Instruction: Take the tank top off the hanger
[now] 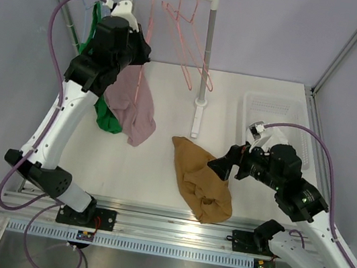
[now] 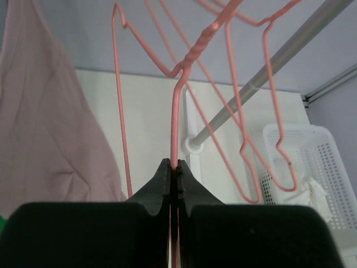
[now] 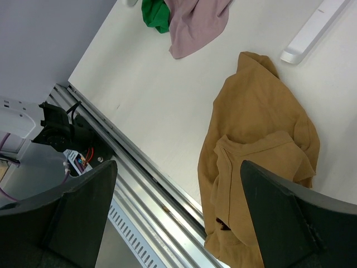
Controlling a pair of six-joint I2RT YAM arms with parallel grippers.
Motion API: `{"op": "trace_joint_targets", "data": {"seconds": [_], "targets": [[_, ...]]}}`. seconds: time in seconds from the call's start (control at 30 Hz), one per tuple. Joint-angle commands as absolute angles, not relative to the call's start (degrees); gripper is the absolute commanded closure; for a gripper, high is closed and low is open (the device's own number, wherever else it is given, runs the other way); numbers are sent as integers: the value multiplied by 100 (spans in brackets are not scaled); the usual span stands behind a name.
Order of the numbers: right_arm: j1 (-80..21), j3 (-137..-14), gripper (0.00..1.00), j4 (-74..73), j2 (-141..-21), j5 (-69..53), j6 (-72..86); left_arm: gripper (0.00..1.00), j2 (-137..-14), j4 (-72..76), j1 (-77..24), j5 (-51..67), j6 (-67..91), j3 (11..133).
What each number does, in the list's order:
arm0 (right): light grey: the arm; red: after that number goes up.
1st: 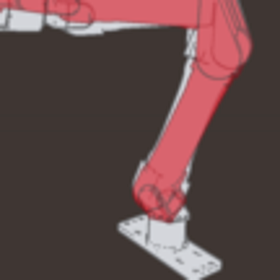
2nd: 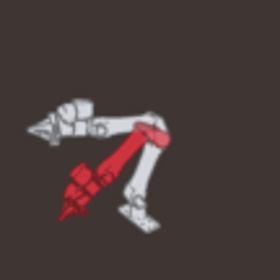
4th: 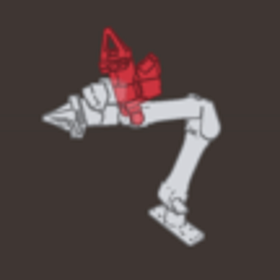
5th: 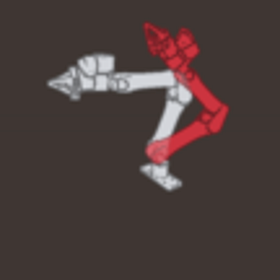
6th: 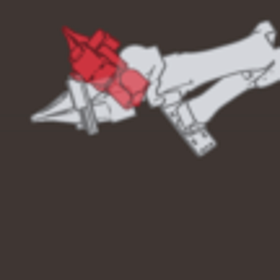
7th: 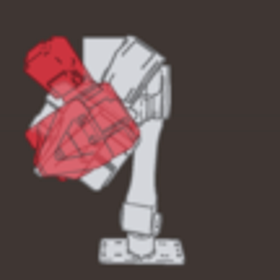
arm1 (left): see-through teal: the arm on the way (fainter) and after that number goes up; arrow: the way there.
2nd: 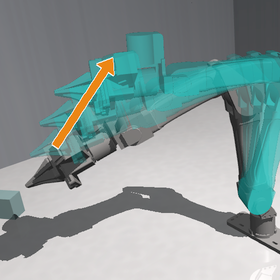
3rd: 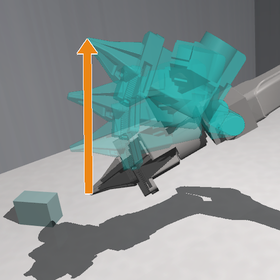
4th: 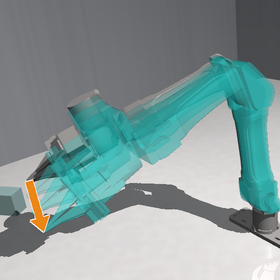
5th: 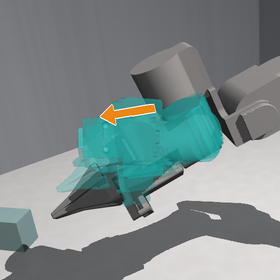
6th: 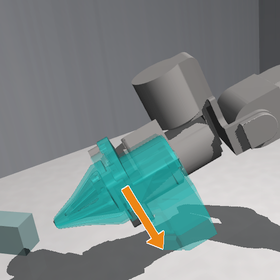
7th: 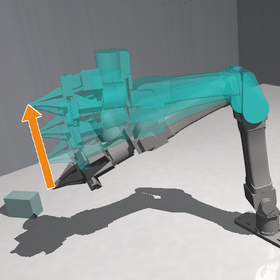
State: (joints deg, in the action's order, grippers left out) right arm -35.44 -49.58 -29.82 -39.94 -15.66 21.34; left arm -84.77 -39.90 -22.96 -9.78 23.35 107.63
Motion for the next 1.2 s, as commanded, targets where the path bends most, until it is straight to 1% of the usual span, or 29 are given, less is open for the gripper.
{"op": "trace_joint_targets", "data": {"seconds": [0.0, 0.13, 0.17, 0.3, 0.5, 0.73, 0.77, 0.8, 0.87, 0.9, 1.0, 1.03, 1.07, 1.13, 1.17], "targets": [[-3516, -4887, 0, -2830, -4043, -1634, 2127, 100, -8762, -3656, -2206, -545, 2039, 11670], [-3516, -4896, 1, -2804, -4104, -1644, 2127, 100, -9586, -3823, -2048, -378, 2074, 12567], [-3516, -4913, 1, -2804, -4104, -1661, 2136, 100, -9763, -3867, -1970, -291, 2083, 12977], [-3516, -4826, 1, -2664, -4061, -1757, 2241, 100, -10353, -3990, -1820, -167, 2179, 13508], [-3516, -4658, 1, -2505, -4166, -1889, 2355, 100, -10705, -3788, -1626, 113, 2347, 13526], [-3516, -4632, 1, -2399, -4385, -1732, 2408, 100, -10495, -3587, -1635, 272, 2391, 12833], [-3524, -4623, 0, -2391, -4412, -1679, 2426, 96, -10451, -3569, -1635, 351, 2408, 12710], [-3516, -4606, 1, -2365, -4447, -1661, 2408, 87, -10407, -3560, -1635, 378, 2408, 12683], [-3524, -4553, 1, -2268, -4614, -1582, 2443, 82, -10292, -3603, -1635, 474, 2417, 12665], [-3524, -4553, 1, -2268, -4701, -1443, 2469, 69, -10240, -3630, -1635, 492, 2417, 12656], [-3612, -4640, 0, -2425, -5219, -986, 2505, 47, -9959, -3735, -1635, 510, 2400, 12499], [-3682, -4702, 1, -2530, -5508, -802, 2522, 2, -9732, -3796, -1635, 414, 2365, 12437], [-3761, -4720, 0, -2566, -5659, -356, 2531, 1, -9599, -3840, -1635, 370, 2338, 12367], [-4111, -4763, 1, -2584, -6071, -36, 2558, 1, -9248, -3832, -1635, 316, 2277, 11930], [-4261, -4781, 0, -2610, -6239, 417, 2566, 1, -8837, -3832, -1635, 273, 2276, 11727]]}}
